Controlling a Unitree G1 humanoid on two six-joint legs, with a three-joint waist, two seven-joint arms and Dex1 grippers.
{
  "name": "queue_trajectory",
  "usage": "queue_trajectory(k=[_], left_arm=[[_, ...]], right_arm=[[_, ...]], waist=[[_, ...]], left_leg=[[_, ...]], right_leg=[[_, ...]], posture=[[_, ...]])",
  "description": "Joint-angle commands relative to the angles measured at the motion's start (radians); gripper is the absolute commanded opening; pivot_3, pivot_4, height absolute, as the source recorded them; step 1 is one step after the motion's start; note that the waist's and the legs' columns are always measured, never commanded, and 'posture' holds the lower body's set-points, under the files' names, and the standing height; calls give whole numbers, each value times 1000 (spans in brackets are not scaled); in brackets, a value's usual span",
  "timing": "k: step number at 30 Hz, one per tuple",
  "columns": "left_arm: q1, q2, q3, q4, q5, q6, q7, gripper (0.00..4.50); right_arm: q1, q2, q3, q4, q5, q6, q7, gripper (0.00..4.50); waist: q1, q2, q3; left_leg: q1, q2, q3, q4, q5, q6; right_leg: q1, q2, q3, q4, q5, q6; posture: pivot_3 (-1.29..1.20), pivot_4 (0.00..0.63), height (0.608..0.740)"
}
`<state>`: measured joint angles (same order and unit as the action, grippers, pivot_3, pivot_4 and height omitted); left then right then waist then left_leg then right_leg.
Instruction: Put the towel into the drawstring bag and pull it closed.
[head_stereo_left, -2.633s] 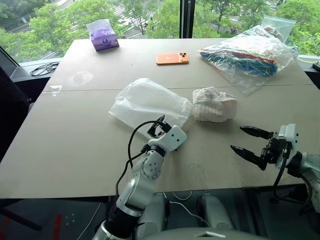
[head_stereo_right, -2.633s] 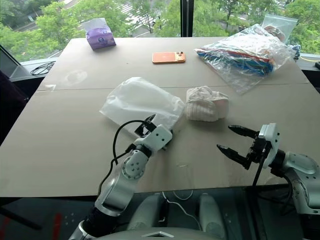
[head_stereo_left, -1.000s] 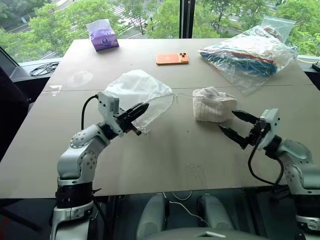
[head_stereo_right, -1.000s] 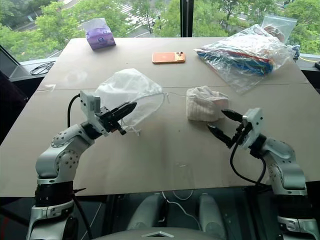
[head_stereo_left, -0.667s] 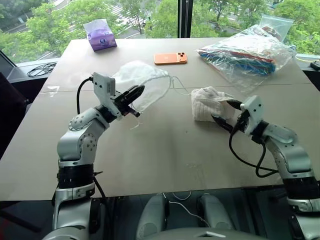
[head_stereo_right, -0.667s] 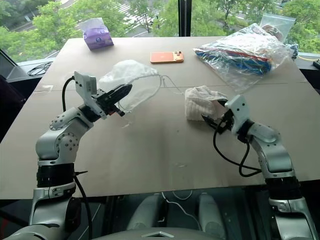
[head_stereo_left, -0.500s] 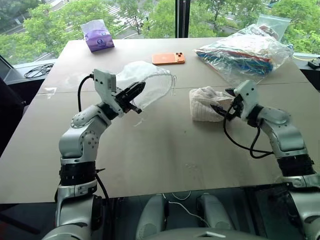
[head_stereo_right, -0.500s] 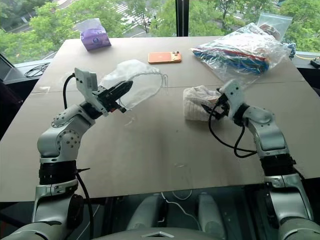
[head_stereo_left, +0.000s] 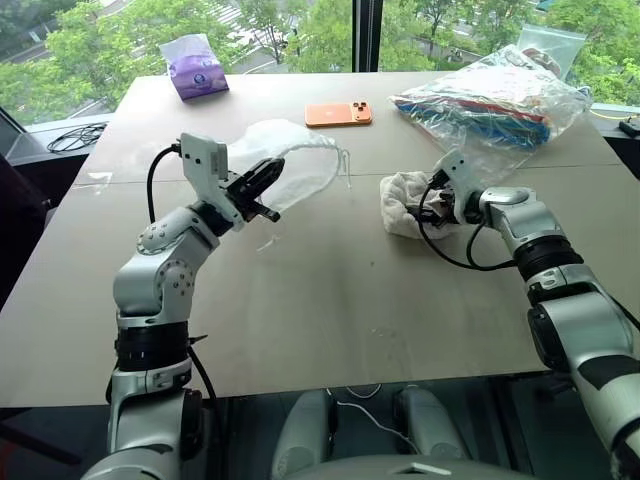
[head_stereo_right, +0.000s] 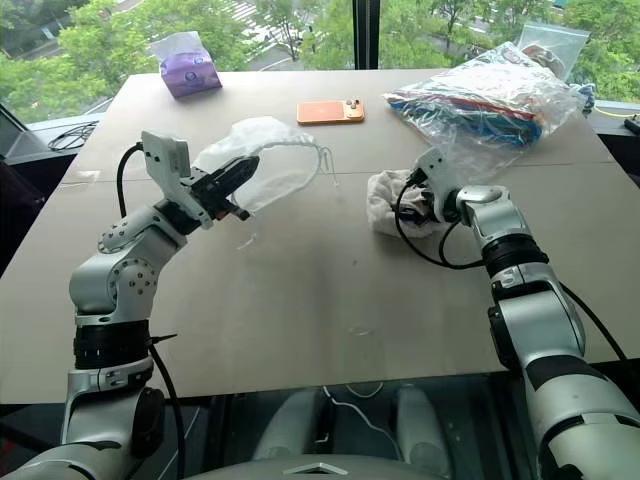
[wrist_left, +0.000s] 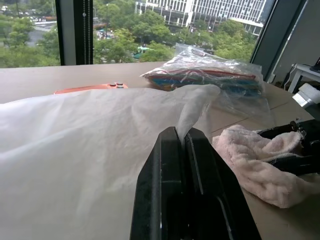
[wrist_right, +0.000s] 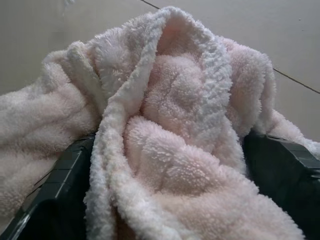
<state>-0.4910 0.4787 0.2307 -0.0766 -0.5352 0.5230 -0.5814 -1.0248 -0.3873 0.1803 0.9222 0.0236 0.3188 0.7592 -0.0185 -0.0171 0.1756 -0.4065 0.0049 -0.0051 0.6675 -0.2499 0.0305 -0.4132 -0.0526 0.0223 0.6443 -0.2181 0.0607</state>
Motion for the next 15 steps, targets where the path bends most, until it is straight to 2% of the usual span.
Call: queue_trajectory(k=[1,7,10,15], left_arm=[[5,19,29,-58,-14,-5,7,68],[5,25,24,-50,-11,-14,3,68],[2,27,16,-42,-6,-19,-6,0],[-5,30,12,-22,0,-27,-22,0]], right_arm=[[-4,-9,38,96,-93,-17,-66,4500],[-10,3,20,157,-91,45,-40,4500],[6,6,22,154,-94,76,-9,3672],[30,10,12,111,-78,127,46,1520]], waist=[[2,0,0],[6,-1,-1],[6,-1,-1],[7,-2,-3]], left_leg=[[2,0,0,0,-1,2],[12,-1,-2,2,-1,2],[12,-1,-2,2,-1,2],[12,-1,-3,2,-1,2]], right_leg=[[1,0,0,0,0,0],[12,0,-1,0,0,-1],[12,0,-1,0,0,-1],[13,-1,-2,0,0,-1]], posture=[[0,150,740],[0,150,740],[0,150,740],[0,150,740]])
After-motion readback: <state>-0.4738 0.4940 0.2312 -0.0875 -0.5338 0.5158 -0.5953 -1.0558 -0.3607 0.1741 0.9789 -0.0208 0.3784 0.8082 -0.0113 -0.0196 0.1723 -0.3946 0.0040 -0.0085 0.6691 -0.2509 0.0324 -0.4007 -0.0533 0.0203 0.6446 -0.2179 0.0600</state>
